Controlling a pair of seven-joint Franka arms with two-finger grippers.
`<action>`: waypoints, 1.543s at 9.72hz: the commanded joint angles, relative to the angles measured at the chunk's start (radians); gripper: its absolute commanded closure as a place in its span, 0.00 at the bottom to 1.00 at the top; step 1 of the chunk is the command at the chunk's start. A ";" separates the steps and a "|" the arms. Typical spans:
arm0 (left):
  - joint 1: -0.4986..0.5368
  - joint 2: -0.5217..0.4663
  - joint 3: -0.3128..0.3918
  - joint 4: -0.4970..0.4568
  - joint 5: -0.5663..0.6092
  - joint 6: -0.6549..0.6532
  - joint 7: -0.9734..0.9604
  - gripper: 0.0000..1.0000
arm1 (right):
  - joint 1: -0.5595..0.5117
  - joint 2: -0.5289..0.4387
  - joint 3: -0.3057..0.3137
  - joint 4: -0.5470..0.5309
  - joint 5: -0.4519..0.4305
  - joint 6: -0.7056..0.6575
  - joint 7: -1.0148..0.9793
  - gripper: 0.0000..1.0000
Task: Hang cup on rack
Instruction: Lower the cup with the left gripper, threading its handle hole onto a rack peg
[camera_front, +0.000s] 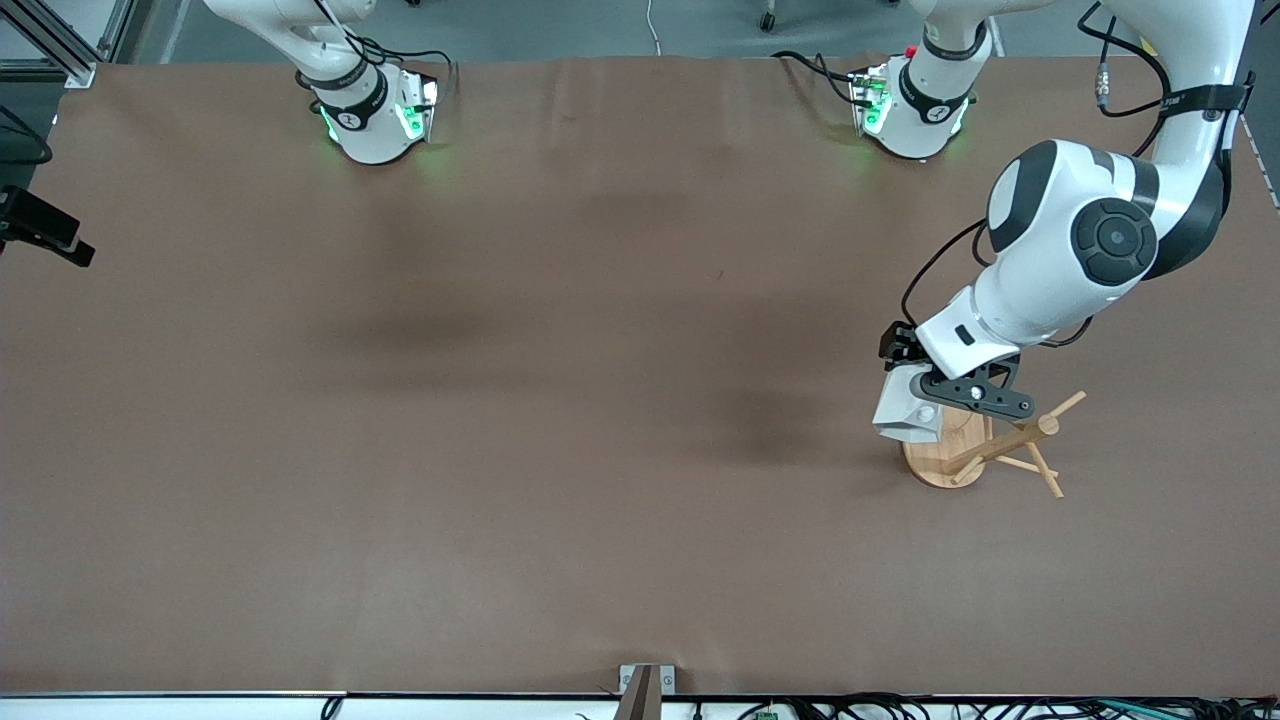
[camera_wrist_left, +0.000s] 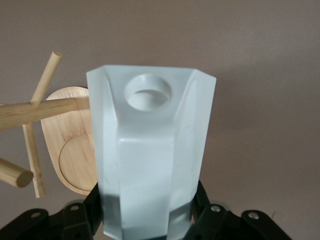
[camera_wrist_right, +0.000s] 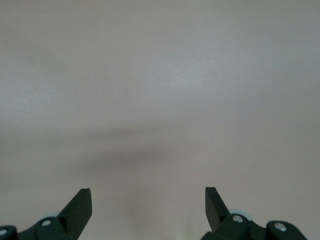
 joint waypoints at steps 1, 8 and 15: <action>0.029 0.007 -0.011 -0.035 0.018 0.021 0.010 0.75 | 0.008 -0.011 -0.001 -0.017 -0.019 0.033 0.013 0.00; 0.081 -0.008 -0.013 -0.072 0.018 0.018 0.081 0.75 | 0.008 -0.010 0.000 -0.017 -0.018 0.046 0.015 0.00; 0.099 -0.019 -0.013 -0.072 0.017 -0.002 0.127 0.75 | 0.010 -0.008 0.000 -0.017 -0.018 0.054 0.015 0.00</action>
